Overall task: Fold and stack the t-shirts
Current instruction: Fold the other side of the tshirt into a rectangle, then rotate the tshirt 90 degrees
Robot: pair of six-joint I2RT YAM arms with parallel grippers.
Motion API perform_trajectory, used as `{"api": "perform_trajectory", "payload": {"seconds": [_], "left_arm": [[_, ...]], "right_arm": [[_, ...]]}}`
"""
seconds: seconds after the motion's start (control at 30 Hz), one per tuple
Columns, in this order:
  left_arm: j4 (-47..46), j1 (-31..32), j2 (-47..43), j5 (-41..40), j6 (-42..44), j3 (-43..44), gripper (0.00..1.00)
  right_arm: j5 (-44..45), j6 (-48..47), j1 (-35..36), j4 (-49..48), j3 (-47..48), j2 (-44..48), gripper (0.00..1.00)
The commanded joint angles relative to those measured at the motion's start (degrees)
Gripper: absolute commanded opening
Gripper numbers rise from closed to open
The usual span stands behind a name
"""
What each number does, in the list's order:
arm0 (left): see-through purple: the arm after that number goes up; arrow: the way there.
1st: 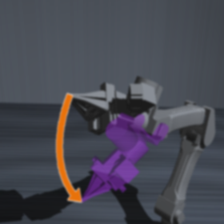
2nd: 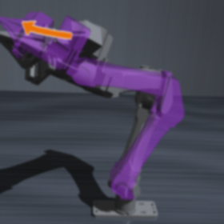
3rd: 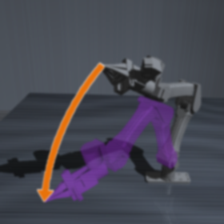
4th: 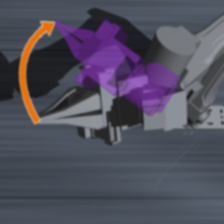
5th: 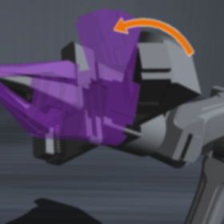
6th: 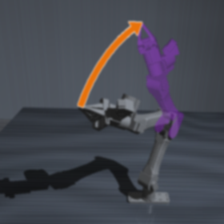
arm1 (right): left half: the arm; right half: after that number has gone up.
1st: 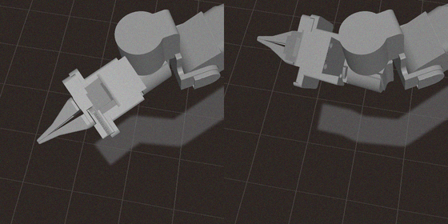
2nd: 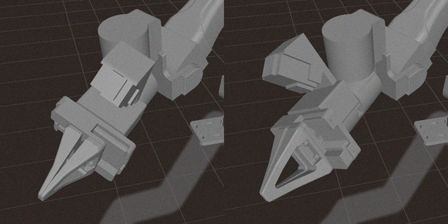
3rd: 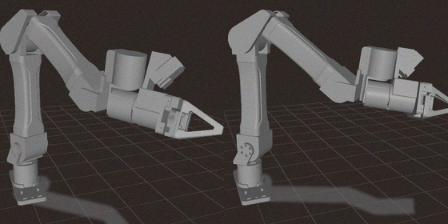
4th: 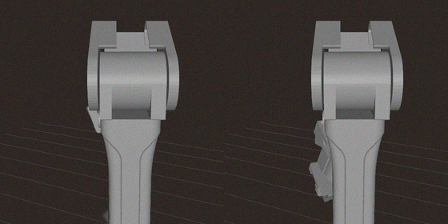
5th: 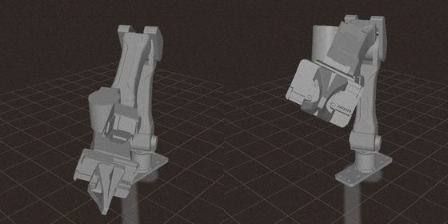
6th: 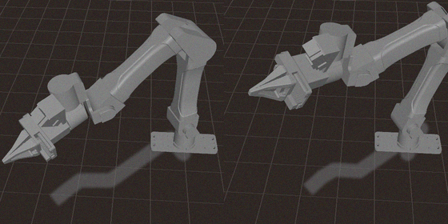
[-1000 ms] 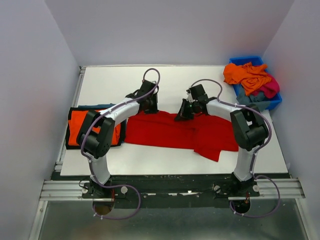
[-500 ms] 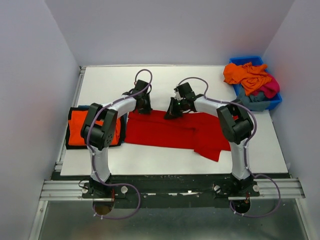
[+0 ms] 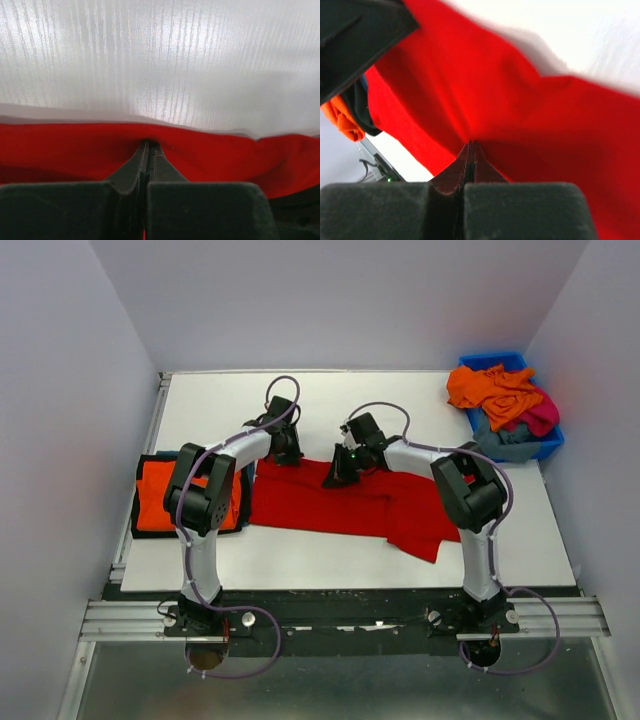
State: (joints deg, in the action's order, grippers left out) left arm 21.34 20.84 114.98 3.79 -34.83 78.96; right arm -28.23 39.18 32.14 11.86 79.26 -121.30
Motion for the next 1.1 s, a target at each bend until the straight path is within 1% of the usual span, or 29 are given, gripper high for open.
{"api": "perform_trajectory", "payload": {"seconds": [0.0, 0.1, 0.27, 0.4, 0.5, 0.57, 0.6, 0.67, 0.73, 0.83, 0.93, 1.03, 1.07], "left_arm": [[2.0, -0.6, 1.7, -0.7, -0.1, 0.4, 0.0], [1.7, -0.6, 0.9, -0.8, -0.1, 0.1, 0.0], [0.7, -0.5, -1.8, -0.8, -0.3, -1.3, 0.0], [-0.3, 0.2, -5.9, -2.1, -0.9, -3.6, 0.05], [-2.1, 1.2, -10.5, -2.7, -1.7, -8.0, 0.08], [-3.4, 2.4, -13.6, -3.4, -2.5, -11.6, 0.08], [-4.0, 2.5, -15.1, -4.8, -3.0, -13.7, 0.08], [-6.1, 2.7, -17.7, -5.1, -3.8, -17.7, 0.09], [-7.2, 2.7, -18.8, -5.5, -4.5, -20.3, 0.09], [-7.6, 2.6, -18.4, -5.4, -4.5, -21.7, 0.09], [-7.7, 2.6, -18.4, -5.3, -4.6, -22.1, 0.07], [-8.4, 2.8, -20.5, -6.6, -4.3, -22.2, 0.02], [-7.9, 2.9, -21.0, -7.7, -4.0, -21.9, 0.0]], "right_arm": [[-3.7, -0.3, 1.5, -0.5, -3.6, 5.1, 0.01], [-3.2, -0.9, 1.4, 0.2, -5.7, 7.8, 0.01], [-0.5, -1.4, -0.8, 2.3, -7.3, 12.4, 0.01], [2.6, -2.0, -2.4, 3.2, -8.9, 14.2, 0.01], [5.7, -2.3, -3.8, 4.0, -11.1, 16.6, 0.01], [9.2, -2.3, -4.7, 4.4, -13.3, 19.1, 0.01], [10.2, -2.3, -5.2, 4.3, -14.6, 20.2, 0.01], [11.3, -2.7, -6.2, 4.5, -16.2, 22.2, 0.01], [11.8, -3.2, -7.0, 4.8, -17.5, 23.6, 0.01], [14.1, -4.1, -8.1, 6.2, -19.1, 25.7, 0.01], [20.2, -3.8, -10.2, 9.2, -21.2, 29.3, 0.01], [27.9, -1.0, -12.4, 13.4, -23.8, 33.7, 0.01], [33.0, 0.5, -13.1, 15.6, -24.2, 35.0, 0.01]]}}
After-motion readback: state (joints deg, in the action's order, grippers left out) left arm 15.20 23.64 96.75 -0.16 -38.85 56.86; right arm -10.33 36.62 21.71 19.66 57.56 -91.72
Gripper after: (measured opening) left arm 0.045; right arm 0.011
